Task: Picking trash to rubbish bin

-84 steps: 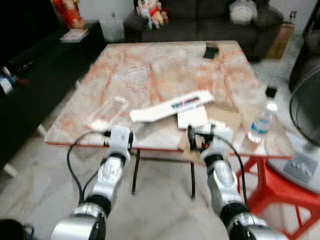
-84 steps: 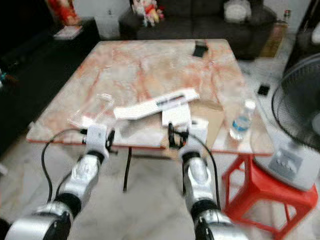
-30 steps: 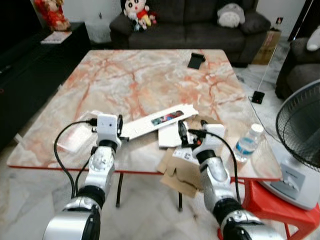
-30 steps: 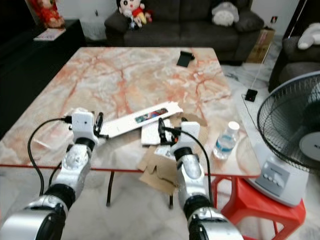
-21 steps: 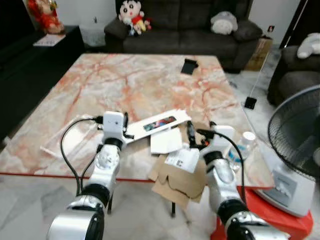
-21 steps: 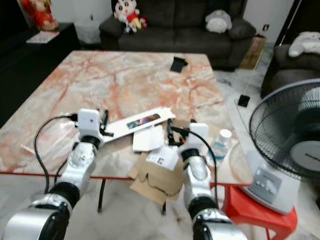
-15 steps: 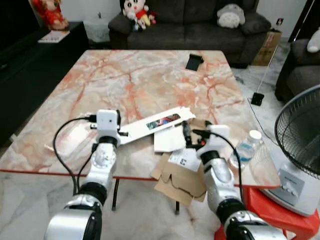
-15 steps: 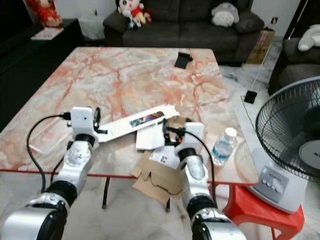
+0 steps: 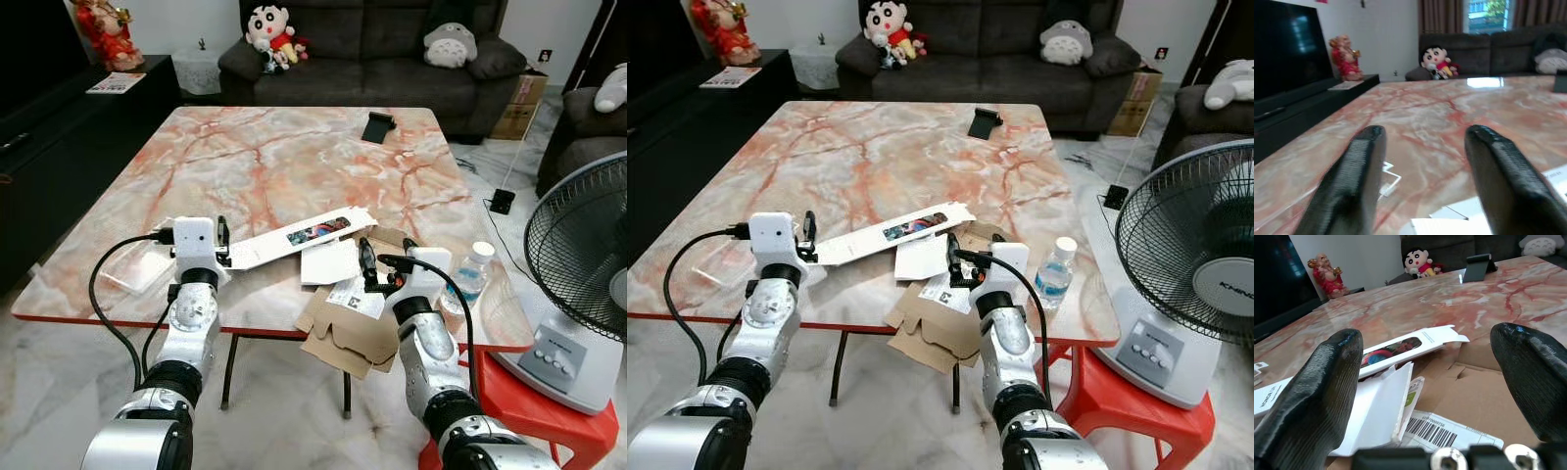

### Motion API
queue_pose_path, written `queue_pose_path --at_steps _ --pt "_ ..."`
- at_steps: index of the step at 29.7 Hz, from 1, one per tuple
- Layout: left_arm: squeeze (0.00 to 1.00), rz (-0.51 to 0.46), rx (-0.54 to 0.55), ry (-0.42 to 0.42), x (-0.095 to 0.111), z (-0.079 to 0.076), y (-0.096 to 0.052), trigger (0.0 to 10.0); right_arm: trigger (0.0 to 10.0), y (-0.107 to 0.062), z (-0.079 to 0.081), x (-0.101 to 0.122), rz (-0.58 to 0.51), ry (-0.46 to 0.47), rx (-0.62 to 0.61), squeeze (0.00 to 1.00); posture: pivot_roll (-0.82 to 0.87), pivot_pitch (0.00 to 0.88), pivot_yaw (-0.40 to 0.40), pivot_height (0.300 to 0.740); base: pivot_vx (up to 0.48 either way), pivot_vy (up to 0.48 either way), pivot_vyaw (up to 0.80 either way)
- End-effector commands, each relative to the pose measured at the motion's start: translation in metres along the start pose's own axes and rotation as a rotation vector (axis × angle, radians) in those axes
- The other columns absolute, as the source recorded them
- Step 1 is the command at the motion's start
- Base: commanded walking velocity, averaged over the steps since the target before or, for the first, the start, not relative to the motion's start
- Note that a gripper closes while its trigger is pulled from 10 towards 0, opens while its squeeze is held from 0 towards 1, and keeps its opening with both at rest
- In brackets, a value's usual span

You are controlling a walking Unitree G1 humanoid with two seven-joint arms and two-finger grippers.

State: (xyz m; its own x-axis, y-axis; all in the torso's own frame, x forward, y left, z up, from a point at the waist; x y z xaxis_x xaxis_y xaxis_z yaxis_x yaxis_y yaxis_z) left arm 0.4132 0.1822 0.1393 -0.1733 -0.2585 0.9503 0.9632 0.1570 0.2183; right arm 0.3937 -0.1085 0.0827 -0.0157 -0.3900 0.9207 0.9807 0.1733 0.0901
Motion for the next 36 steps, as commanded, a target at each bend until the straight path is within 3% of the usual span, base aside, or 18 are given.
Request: queue_pose_path --at_steps 1,8,17,18,28,34,36 --pt "1.0 0.025 0.051 -0.026 -0.004 0.013 0.0 10.0 10.0 -0.001 0.001 -0.002 0.003 0.003 0.002 0.0 -0.01 0.0 0.027 0.74 0.0 0.0 0.0" --pt "1.0 0.091 0.093 -0.133 -0.015 0.021 -0.002 10.0 10.0 -0.001 0.003 -0.003 0.008 0.004 0.007 0.0 -0.01 0.0 0.028 0.74 0.0 0.0 0.0" --pt "1.0 0.169 0.068 -0.284 -0.028 0.012 -0.005 10.0 10.0 -0.001 0.003 -0.003 0.007 0.002 0.007 0.0 -0.01 0.0 0.028 0.74 0.0 0.0 0.0" --pt "0.0 0.183 0.058 -0.297 -0.03 0.009 -0.006 10.0 10.0 -0.001 0.003 -0.003 0.007 0.001 0.008 0.0 -0.01 0.0 0.028 0.74 0.0 0.0 0.0" --pt "0.0 0.258 -0.022 -0.427 -0.039 -0.018 -0.012 10.0 10.0 -0.001 0.003 -0.002 0.008 -0.011 0.011 0.0 -0.01 0.006 0.027 0.74 0.0 0.0 0.0" --pt "0.0 0.286 -0.001 -0.505 -0.041 -0.019 -0.011 10.0 10.0 -0.001 0.001 -0.002 0.007 -0.012 0.006 0.0 -0.01 0.008 0.029 0.74 0.0 0.0 0.0" --pt "0.0 0.324 0.019 -0.575 -0.046 -0.019 -0.012 10.0 10.0 -0.001 0.001 -0.002 0.007 -0.011 0.005 0.0 -0.01 0.01 0.03 0.74 0.0 0.0 0.0"
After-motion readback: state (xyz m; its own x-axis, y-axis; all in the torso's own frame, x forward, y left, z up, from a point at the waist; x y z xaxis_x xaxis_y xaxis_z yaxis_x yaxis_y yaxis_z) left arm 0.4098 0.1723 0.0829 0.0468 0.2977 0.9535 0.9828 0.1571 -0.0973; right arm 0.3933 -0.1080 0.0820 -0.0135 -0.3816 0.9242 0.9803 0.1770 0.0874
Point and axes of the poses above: a point about 5 cm out from each wrist's last joint towards the gripper, its own y axis pointing out of the wrist towards the gripper, its own x axis along the axis of the wrist's last joint, z = x × y, the point moved 6 cm from there along y, pointing out of the wrist towards the gripper, and after that the axes turned 11 degrees about y, right-handed, at the moved point
